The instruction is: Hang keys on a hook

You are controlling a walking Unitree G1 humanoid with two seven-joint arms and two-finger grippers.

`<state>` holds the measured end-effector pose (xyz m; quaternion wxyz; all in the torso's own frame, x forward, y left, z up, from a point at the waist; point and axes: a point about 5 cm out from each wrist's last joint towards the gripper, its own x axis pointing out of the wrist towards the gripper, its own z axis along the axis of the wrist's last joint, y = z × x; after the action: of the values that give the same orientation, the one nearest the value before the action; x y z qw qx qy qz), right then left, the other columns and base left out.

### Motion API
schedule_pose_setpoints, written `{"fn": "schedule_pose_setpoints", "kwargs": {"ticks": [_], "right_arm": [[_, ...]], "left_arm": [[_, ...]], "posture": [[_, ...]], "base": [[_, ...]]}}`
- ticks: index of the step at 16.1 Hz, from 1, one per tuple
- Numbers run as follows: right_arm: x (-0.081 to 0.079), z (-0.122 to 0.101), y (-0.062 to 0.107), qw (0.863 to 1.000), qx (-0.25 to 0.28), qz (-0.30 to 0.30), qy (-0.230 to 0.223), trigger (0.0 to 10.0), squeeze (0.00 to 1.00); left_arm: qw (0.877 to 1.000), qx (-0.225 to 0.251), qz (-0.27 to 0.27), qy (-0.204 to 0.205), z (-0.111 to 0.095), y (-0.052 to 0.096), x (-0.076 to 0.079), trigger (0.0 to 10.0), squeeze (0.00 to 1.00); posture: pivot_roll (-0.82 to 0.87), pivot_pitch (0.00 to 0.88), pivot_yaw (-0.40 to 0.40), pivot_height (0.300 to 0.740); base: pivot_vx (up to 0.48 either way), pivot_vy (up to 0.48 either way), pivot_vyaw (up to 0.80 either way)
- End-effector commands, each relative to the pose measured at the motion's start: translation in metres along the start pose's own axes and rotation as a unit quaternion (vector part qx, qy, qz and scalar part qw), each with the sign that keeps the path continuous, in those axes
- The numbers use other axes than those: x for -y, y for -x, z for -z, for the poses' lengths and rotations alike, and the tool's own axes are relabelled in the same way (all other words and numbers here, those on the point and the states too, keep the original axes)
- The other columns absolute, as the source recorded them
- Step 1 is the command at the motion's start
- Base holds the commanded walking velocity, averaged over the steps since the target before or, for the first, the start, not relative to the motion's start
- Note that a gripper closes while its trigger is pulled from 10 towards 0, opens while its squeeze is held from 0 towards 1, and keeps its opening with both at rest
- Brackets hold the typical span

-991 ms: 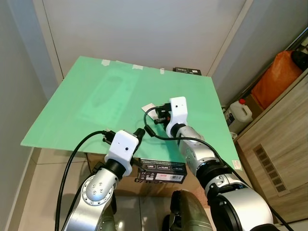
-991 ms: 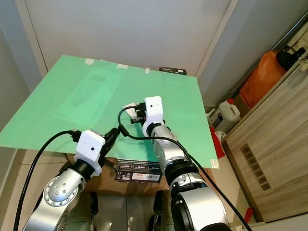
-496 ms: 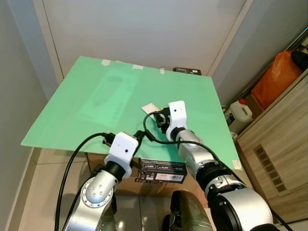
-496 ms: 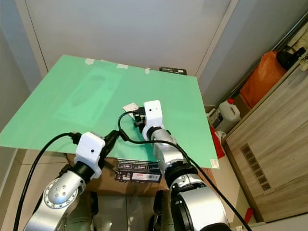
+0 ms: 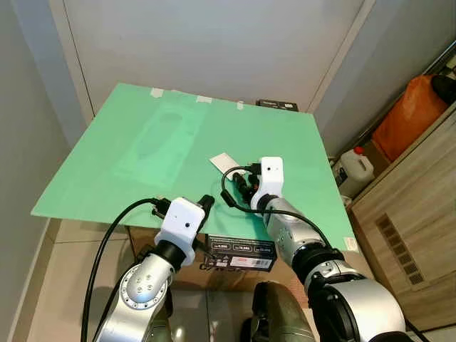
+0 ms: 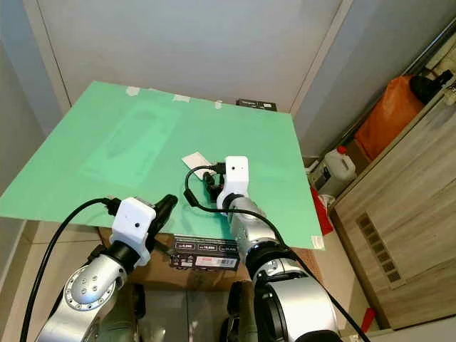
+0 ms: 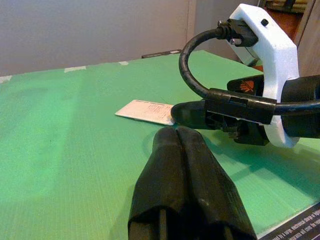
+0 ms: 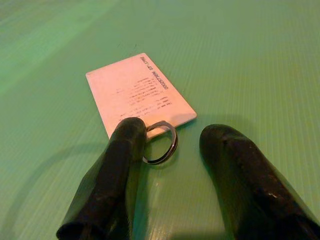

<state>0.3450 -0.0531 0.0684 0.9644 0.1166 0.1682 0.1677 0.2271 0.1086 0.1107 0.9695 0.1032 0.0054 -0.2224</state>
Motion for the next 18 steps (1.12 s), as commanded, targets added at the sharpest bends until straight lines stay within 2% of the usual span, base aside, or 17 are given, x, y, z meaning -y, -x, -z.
{"fn": "schedule_pose_setpoints", "kwargs": {"ticks": [1, 6, 7, 8, 18], "right_arm": [[-0.012, -0.001, -0.003, 1.000, -0.004, -0.010, -0.020, 10.0, 0.00], [-0.018, 0.006, -0.003, 0.999, -0.027, -0.033, -0.028, 10.0, 0.00], [-0.019, 0.007, -0.003, 0.999, -0.031, -0.035, -0.027, 8.5, 0.00], [-0.020, 0.009, -0.003, 0.998, -0.035, -0.040, -0.025, 0.0, 0.00], [-0.024, 0.008, -0.002, 0.997, -0.028, -0.064, -0.044, 0.0, 0.00]], "left_arm": [[1.000, 0.009, 0.009, 0.001, -0.004, 0.000, 0.004, 10.0, 0.00], [1.000, 0.010, 0.008, 0.003, -0.005, 0.000, 0.005, 10.0, 0.00], [1.000, 0.010, 0.007, 0.003, -0.005, -0.001, 0.005, 10.0, 0.00], [1.000, 0.010, 0.008, 0.003, -0.005, -0.001, 0.005, 10.0, 0.00], [1.000, 0.010, 0.010, 0.003, -0.005, -0.004, 0.004, 10.0, 0.00]], "posture": [[0.25, 0.059, -0.152, 0.618], [0.24, 0.063, -0.157, 0.618], [0.24, 0.063, -0.157, 0.618], [0.24, 0.063, -0.157, 0.618], [0.23, 0.074, -0.151, 0.618]], "base": [[0.000, 0.000, 0.00], [0.000, 0.000, 0.00], [0.000, 0.000, 0.00], [0.000, 0.000, 0.00], [0.000, 0.000, 0.00]]}}
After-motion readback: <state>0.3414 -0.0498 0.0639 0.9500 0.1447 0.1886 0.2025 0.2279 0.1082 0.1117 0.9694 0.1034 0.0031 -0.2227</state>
